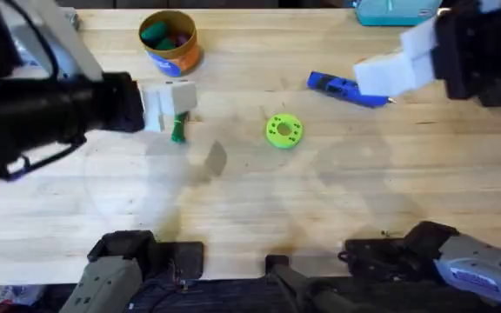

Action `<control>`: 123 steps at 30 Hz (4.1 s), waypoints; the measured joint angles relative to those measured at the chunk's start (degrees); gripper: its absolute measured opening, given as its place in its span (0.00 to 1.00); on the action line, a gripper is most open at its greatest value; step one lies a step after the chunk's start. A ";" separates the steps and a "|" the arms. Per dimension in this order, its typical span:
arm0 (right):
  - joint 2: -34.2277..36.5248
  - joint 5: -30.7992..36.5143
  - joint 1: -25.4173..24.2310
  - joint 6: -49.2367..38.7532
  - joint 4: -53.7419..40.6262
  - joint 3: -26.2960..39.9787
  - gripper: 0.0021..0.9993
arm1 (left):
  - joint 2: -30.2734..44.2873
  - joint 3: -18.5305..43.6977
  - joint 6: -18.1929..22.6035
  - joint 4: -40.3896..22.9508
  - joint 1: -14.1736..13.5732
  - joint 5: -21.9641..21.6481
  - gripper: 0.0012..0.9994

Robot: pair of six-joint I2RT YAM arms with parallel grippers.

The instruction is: Pick up the gripper from the table and insert it into the empty holder that is missing its gripper. Then pick up a screw, insert it into the mounting hole, and use the screwdriver to tighten it. Finally, clean up the table by picking up the vegetable and placing it into the bucket.

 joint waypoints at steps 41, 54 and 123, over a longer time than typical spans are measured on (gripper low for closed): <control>-26.11 -0.02 0.04 19.03 0.41 -19.96 0.99 | 38.59 4.19 5.32 0.88 1.11 -13.58 0.99; -26.11 -0.02 0.04 19.03 0.41 -19.96 0.99 | 38.59 4.19 5.32 0.88 1.11 -13.58 0.99; -26.11 -0.02 0.04 19.03 0.41 -19.96 0.99 | 38.59 4.19 5.32 0.88 1.11 -13.58 0.99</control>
